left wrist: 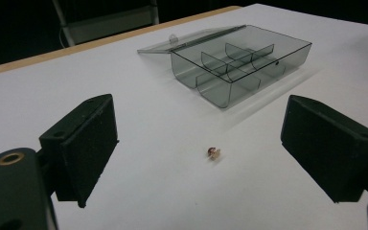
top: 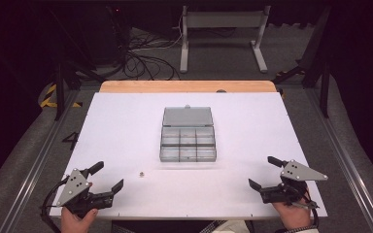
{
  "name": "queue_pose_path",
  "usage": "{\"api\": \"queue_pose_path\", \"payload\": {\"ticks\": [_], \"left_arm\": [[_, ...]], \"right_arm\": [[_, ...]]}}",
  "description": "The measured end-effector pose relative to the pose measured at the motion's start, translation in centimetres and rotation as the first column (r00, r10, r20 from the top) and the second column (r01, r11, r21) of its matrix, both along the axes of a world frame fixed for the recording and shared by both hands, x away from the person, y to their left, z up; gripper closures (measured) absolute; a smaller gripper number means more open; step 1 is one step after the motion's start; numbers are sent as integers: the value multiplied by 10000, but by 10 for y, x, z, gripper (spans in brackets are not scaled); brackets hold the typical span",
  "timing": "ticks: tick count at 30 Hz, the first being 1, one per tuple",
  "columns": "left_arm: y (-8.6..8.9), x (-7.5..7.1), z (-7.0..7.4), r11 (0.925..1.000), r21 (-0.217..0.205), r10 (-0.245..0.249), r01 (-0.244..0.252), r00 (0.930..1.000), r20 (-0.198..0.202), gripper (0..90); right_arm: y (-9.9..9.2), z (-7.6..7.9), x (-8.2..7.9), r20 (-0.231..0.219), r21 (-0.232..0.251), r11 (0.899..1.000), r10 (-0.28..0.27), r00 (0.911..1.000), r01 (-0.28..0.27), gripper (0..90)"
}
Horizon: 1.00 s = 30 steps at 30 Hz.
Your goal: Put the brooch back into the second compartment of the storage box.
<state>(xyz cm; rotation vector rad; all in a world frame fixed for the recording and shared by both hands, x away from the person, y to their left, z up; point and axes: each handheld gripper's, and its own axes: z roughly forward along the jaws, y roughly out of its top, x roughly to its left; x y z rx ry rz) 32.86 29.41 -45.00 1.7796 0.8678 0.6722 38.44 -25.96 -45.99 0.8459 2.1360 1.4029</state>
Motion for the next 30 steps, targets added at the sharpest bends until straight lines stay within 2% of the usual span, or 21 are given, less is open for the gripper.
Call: {"api": "queue_pose_path", "payload": {"ticks": [3, 6, 12, 17, 21, 23, 30], "left_arm": [[0, -1, 0, 10000, 78, 22, -22, 10000, 87, 130], [-1, -1, 1, 9996, 281, 50, -55, 9998, 174, 131], [-1, -2, 2, 9987, 514, 31, -50, 9994, 358, 133], [0, -2, 3, 9989, 464, -16, 2, 9996, 292, 136], [0, -1, 4, 9999, 143, -59, 59, 10000, 53, 136], [0, -2, 5, 9999, 110, -34, 33, 10000, 29, 137], [-1, -3, 7, 9991, 420, 75, -82, 9998, 176, 149]], "right_arm": [[1, 0, -1, 182, 18, 9999, 143, 9997, -143, 2], [1, -1, 0, 37, 89, 9996, 262, 9996, -262, 2], [1, 0, -2, 106, 52, 9998, 190, 9998, -191, 5], [3, 1, -3, 149, -4, 9998, 193, 9997, -193, 6], [4, 1, -2, 127, 30, 9998, 220, 9997, -221, 6], [4, 0, -2, 92, 56, 9997, 223, 9997, -224, 7], [4, 0, -2, 121, 70, 9996, 267, 9996, -268, 7]]}}
